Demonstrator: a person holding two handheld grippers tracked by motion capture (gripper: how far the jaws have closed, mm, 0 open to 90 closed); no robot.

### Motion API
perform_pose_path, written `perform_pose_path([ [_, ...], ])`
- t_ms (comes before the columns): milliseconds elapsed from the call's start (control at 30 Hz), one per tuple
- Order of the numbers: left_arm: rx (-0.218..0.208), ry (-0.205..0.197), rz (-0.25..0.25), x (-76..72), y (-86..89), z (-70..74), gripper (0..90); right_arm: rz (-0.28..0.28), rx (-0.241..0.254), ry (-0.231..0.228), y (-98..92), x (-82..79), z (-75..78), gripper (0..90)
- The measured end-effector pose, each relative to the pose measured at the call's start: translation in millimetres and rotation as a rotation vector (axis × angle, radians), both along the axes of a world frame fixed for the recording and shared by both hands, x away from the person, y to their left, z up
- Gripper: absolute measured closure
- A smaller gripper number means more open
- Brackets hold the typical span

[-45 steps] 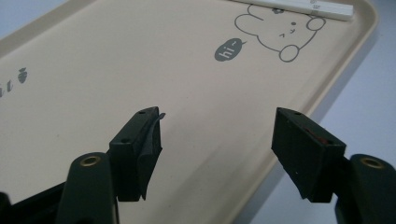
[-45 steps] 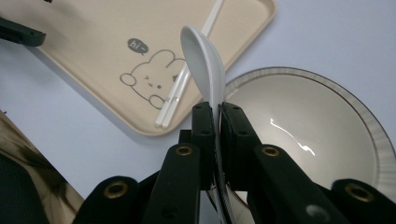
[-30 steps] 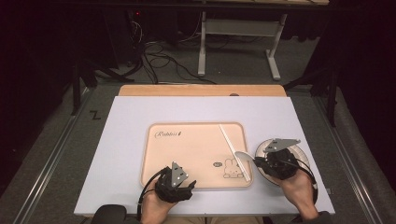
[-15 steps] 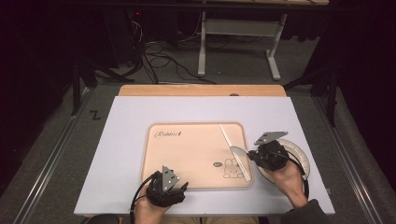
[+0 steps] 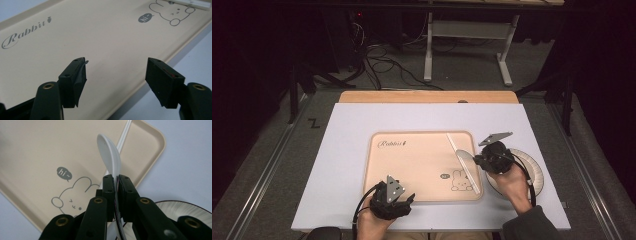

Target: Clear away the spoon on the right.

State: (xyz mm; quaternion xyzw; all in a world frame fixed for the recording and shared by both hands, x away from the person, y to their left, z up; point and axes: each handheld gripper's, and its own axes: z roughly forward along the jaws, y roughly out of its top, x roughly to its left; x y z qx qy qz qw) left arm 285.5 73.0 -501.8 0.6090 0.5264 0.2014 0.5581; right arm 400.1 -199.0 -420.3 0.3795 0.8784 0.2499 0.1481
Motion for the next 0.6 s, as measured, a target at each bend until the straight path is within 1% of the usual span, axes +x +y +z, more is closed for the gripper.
perform_pose_path([
  [100,-0.002,0.003,-0.015,1.0,-1.5,0.8,33.4,-0.02,-0.005,0.006,3.7,3.2,0.0,85.6],
  [133,-0.014,0.002,-0.02,1.7,-2.7,1.3,33.4,-0.027,-0.012,0.009,5.4,4.8,-0.2,85.6],
  [167,-0.014,0.005,-0.027,2.4,-3.5,1.7,33.4,-0.037,-0.017,0.01,7.7,6.4,-0.9,85.6],
  [267,-0.023,0.001,-0.049,4.4,-6.8,3.0,33.4,-0.065,-0.042,0.019,14.0,13.2,-3.9,85.6],
  [300,-0.021,-0.002,-0.066,6.0,-8.5,4.1,33.4,-0.087,-0.056,0.031,17.3,18.1,-6.8,85.6],
  [367,-0.027,-0.005,-0.075,7.8,-10.3,5.1,33.4,-0.108,-0.069,0.039,19.5,22.8,-9.8,85.6],
  [433,-0.032,-0.006,-0.08,8.8,-11.2,5.2,33.4,-0.116,-0.073,0.041,20.1,25.0,-11.3,85.6],
  [467,-0.026,-0.006,-0.086,9.7,-11.7,5.2,33.4,-0.133,-0.075,0.041,20.7,26.9,-12.6,85.6],
  [533,-0.034,-0.005,-0.092,11.0,-13.6,5.4,33.4,-0.153,-0.081,0.051,20.5,31.6,-14.7,85.6],
  [567,-0.034,-0.006,-0.094,11.3,-14.3,5.4,33.4,-0.175,-0.081,0.056,21.1,34.9,-17.1,85.6],
  [600,-0.027,-0.007,-0.097,11.4,-14.4,5.2,33.4,-0.181,-0.088,0.052,21.5,36.8,-18.8,85.6],
])
